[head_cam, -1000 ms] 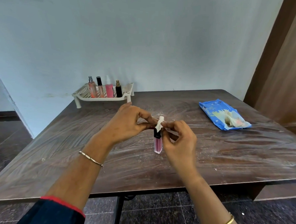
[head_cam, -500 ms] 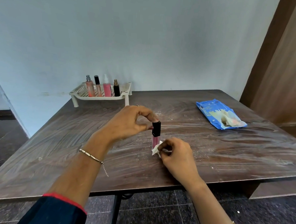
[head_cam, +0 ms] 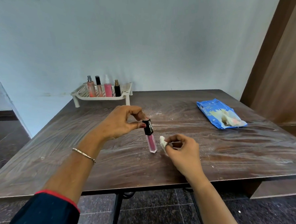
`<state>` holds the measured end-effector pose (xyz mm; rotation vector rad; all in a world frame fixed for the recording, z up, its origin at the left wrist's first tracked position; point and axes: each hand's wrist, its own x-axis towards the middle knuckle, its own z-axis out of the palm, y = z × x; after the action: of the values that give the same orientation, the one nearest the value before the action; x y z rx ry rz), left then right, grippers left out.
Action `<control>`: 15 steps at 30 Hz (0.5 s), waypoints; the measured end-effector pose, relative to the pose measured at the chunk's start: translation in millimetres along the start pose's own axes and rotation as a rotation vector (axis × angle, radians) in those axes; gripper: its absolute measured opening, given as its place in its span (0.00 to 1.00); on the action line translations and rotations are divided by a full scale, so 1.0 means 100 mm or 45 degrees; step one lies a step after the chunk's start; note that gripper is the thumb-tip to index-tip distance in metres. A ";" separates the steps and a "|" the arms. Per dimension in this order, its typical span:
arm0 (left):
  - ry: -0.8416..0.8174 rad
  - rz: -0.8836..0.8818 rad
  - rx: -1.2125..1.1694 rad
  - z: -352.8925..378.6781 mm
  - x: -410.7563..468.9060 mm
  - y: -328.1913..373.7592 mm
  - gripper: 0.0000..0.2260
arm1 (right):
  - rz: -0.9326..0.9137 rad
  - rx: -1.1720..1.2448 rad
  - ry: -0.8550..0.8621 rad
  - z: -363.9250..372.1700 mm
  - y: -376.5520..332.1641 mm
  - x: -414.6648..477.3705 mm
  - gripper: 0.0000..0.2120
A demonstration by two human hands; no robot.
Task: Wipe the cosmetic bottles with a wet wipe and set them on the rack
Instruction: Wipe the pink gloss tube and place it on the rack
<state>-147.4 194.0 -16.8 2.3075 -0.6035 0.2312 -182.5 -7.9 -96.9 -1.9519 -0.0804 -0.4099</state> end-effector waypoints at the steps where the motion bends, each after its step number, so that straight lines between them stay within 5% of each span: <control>1: -0.004 0.003 -0.013 0.00 0.00 -0.01 0.05 | 0.017 0.084 0.031 0.00 -0.03 0.01 0.07; 7: -0.029 0.052 -0.037 0.03 0.02 0.05 0.06 | -0.158 0.341 0.065 0.05 -0.36 0.13 0.06; 15: 0.013 0.032 0.067 0.02 0.07 0.05 0.05 | -0.608 -0.134 0.138 0.22 -0.32 0.11 0.06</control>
<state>-143.8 186.7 -13.1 2.3488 -0.6285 0.2738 -174.2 24.0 -72.6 -2.0019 -0.4682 -0.8456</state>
